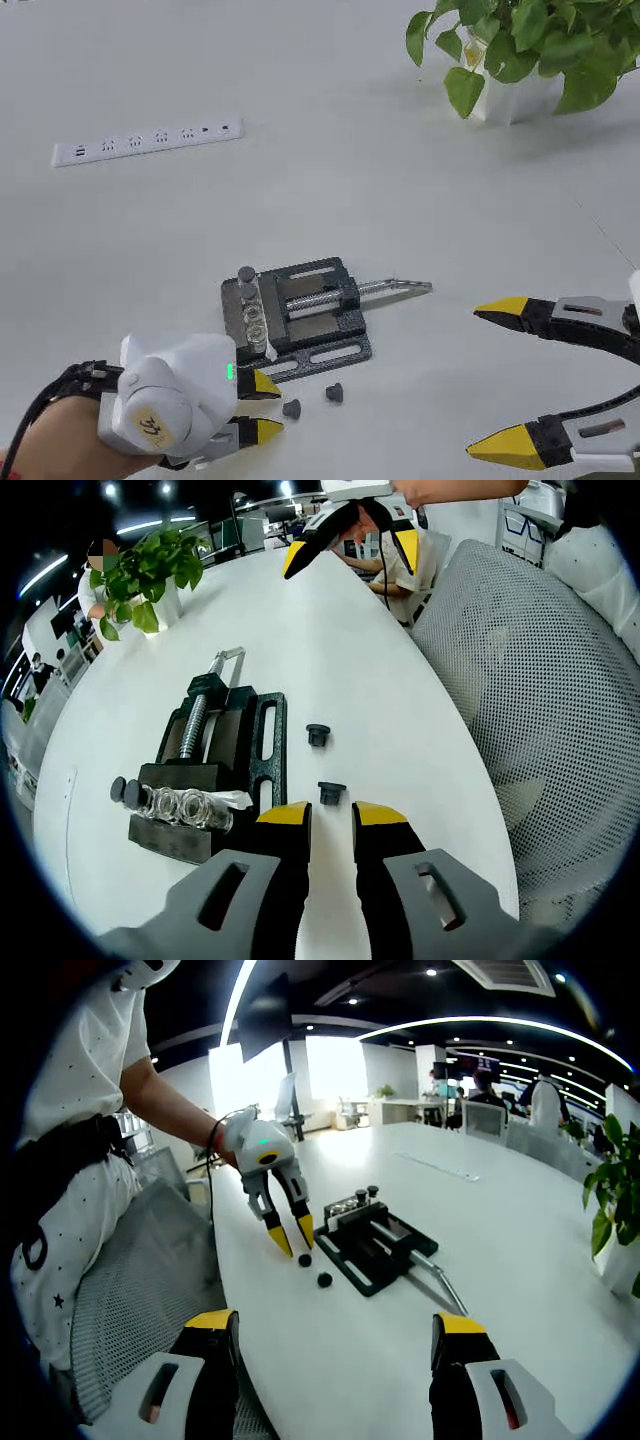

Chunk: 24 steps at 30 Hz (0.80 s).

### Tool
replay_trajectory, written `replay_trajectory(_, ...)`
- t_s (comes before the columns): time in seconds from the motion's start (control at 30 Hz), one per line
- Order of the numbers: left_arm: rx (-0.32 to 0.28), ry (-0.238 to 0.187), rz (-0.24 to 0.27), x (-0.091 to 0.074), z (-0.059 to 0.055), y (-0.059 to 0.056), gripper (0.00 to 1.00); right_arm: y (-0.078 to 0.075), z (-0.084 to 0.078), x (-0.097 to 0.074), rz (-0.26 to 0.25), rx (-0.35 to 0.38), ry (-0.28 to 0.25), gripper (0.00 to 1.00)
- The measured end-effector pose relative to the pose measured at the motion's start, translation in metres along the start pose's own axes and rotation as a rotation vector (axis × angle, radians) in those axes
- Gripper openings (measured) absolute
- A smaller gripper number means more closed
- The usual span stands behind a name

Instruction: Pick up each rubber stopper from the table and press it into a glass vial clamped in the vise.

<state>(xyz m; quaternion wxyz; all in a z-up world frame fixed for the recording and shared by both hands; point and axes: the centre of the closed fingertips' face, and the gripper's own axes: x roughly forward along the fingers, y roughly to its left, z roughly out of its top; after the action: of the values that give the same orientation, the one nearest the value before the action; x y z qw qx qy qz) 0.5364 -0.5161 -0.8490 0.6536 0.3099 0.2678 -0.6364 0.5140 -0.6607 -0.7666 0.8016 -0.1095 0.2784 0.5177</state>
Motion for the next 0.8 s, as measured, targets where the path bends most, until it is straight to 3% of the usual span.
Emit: replay_trajectory(0.8,0.009,0.02,-0.014,0.0051,-0.0019,-0.0007,0.06,-0.0007,-0.0001,-0.0015,-0.007,0.009,0.005,0.75)
